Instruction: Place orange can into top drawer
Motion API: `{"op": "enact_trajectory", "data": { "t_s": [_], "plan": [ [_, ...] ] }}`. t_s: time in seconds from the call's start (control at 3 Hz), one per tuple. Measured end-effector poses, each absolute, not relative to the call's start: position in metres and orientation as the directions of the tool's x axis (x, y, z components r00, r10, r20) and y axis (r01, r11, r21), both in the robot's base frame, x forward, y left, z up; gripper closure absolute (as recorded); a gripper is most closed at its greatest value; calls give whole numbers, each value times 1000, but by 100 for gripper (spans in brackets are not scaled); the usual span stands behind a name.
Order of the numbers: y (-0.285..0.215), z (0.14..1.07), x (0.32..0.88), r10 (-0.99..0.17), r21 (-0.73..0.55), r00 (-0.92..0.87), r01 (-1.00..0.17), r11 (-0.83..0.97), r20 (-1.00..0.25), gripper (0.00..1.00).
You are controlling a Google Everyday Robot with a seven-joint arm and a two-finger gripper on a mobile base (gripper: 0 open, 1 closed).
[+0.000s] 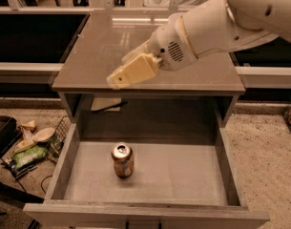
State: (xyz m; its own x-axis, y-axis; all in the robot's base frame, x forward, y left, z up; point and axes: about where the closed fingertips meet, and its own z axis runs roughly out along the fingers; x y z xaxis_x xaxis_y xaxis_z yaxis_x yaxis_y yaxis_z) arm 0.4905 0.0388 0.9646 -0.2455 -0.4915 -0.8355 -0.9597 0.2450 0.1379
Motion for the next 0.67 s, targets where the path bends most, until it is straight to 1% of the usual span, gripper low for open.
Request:
{"op": "enact_trajectory", "data": {
  "t_s": [0.33, 0.67],
  "plan": [
    [23, 980, 476, -532, 75, -229, -953, 295, -815, 64],
    [-10, 969, 465, -558, -29, -287, -872, 489, -779, 61]
  ]
}}
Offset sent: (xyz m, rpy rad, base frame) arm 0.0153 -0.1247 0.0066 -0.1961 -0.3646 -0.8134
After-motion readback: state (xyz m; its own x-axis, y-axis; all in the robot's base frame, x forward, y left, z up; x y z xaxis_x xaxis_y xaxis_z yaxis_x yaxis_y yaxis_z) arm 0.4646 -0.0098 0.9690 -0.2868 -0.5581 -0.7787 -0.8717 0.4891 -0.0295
